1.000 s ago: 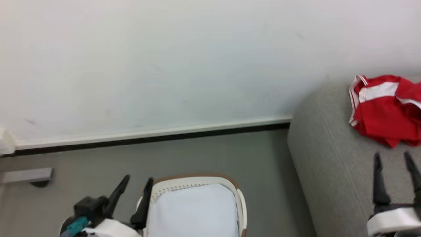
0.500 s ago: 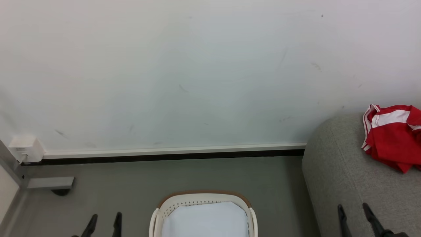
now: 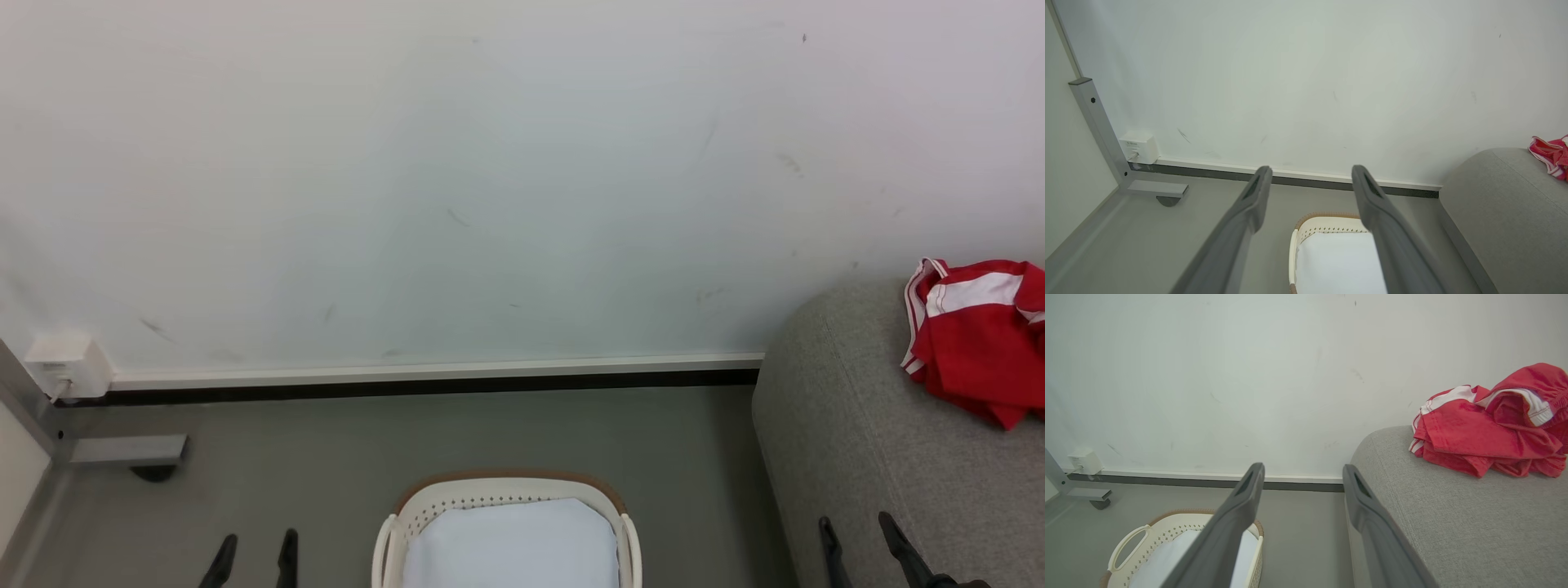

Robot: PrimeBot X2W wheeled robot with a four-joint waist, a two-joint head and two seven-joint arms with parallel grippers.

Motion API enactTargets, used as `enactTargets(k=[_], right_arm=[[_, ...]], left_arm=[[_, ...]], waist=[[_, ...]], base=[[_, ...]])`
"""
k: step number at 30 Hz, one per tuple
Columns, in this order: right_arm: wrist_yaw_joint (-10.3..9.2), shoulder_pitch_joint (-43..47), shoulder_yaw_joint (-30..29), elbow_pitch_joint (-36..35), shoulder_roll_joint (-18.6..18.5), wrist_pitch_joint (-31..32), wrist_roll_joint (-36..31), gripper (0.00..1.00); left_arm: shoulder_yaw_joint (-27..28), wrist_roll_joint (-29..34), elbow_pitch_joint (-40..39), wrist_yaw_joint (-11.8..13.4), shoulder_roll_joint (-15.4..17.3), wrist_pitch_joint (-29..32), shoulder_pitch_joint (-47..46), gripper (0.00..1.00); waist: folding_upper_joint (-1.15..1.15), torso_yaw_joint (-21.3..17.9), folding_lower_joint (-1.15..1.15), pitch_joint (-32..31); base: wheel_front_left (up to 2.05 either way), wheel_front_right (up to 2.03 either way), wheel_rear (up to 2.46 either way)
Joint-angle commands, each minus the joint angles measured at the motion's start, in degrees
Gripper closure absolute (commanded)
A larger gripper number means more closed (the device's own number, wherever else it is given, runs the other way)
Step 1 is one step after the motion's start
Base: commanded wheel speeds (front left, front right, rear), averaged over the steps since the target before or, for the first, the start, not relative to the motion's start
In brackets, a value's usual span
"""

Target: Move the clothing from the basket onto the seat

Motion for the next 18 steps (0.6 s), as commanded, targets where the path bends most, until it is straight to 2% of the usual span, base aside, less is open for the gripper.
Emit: enactTargets(k=[1,6,7,10,18], right_arm=[[-0.15,-0.29,0.02,0.22,-0.13,-0.20,0.25,0.00],[-0.15,-0.52,0.04,0.55,-0.12,-0.20,0.41,0.00],[-0.15,-0.49,0.04,0.55,-0.12,-0.20,0.46,1.00],[0.00,0.16,-0.09,1.48,0.12,0.36,0.61,1.00],[-0.01,-0.96,-1.19,0.92,0.08,2.96,9.84,1.00]], left_arm=[[0.64,0.91,0.34,-0.40,-0.13,-0.02,-0.53,0.00],[1.93,1.86,0.62,-1.52,-1.08,-0.02,-0.93,0.00],[2.37,1.93,0.35,-1.58,-1.22,-0.02,-1.02,1.00],[2.05,0.63,1.65,-1.67,-1.81,0.30,-0.44,1.00],[3.04,-8.00,1.71,-1.78,-2.16,3.08,-1.97,1.00]], waist=[[0.00,-0.03,0.00,0.02],[0.00,-0.18,0.00,0.01],[0.00,-0.18,0.00,0.00],[0.00,-0.15,0.00,0.03],[0.00,-0.15,0.00,0.34]], base=[[0.00,0.00,0.00],[0.00,0.00,0.00],[0.00,0.00,0.00],[0.00,0.00,0.00],[0.00,0.00,0.00]])
